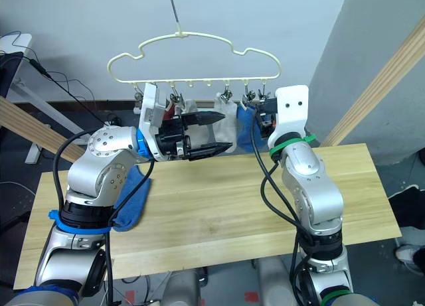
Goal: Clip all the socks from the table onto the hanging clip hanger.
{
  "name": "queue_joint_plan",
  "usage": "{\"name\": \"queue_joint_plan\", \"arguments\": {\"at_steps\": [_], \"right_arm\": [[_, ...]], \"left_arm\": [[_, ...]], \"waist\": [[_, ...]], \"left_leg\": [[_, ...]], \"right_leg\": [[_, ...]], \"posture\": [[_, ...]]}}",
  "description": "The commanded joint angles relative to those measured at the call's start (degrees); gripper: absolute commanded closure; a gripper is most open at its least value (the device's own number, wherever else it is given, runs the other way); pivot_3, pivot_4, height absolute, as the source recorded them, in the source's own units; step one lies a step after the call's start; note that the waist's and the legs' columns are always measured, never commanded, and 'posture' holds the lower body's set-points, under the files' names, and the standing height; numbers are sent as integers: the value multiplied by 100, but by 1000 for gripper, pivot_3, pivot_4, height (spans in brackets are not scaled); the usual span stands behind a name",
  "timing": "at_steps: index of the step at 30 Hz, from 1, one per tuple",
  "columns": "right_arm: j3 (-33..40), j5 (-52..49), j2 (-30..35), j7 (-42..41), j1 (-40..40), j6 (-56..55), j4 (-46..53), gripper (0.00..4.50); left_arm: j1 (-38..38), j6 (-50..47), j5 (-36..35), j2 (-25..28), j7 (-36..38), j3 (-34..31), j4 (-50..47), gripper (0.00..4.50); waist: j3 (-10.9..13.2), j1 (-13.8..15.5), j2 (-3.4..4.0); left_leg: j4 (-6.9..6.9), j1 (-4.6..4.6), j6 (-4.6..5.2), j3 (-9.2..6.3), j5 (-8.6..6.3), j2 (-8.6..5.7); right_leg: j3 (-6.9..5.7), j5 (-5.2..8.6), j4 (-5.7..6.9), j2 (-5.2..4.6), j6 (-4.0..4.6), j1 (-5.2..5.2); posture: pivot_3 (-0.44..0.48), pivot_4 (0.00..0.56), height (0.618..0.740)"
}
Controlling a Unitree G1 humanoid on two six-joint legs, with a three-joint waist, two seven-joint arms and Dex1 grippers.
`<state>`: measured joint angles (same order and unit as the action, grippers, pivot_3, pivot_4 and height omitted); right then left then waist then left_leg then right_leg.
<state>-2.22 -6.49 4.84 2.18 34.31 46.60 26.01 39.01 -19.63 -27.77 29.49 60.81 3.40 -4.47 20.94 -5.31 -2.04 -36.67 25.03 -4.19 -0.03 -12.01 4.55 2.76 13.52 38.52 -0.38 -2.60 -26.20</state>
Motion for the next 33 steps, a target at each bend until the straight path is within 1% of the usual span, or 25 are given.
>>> {"name": "queue_joint_plan", "arguments": {"at_steps": [1, 10, 14, 18, 29, 33], "right_arm": [[78, 117, -50, 90, 103, -234, 117, 1708], [144, 180, -220, 197, 81, -253, 208, 1708], [446, -43, -671, 451, 137, -75, 246, 1708], [583, -60, -897, 568, 205, -23, 237, 1708], [635, -58, -1020, 615, 352, -54, 120, 1708], [679, -132, -1157, 641, 476, -96, 60, 1708]], "left_arm": [[99, 129, 32, -19, 84, 18, -79, 926], [132, 187, 92, -66, 135, 22, -10, 926], [155, 227, 123, -78, 177, 34, 28, 926], [148, 248, 118, -84, 194, 40, 34, 926], [179, 268, 103, -105, 224, 16, 109, 926], [173, 258, 93, -111, 229, 21, 94, 926]], "waist": [[0, 5, 0], [0, 21, 0], [0, 20, 0], [0, 24, 0], [0, 21, 0], [0, 19, 0]], "left_leg": [[0, 0, 0, -1, 0, 0], [-1, 0, 0, 0, 0, 0], [-1, 0, 0, -1, 0, 0], [-3, 0, 0, 0, 0, 0], [-3, 0, 0, -1, 0, 0], [-3, 0, 0, -1, 0, 0]], "right_leg": [[0, 0, 0, 0, 0, 0], [0, -1, 1, 0, 1, 0], [0, -3, 3, 0, 5, 0], [0, -9, 3, -1, 14, 0], [-1, -9, 5, 0, 15, 0], [-1, -12, 5, 0, 19, 0]], "posture": [[-153, 336, 740], [-157, 336, 740], [-161, 333, 740], [-164, 328, 740], [-167, 324, 740], [-168, 323, 740]]}}
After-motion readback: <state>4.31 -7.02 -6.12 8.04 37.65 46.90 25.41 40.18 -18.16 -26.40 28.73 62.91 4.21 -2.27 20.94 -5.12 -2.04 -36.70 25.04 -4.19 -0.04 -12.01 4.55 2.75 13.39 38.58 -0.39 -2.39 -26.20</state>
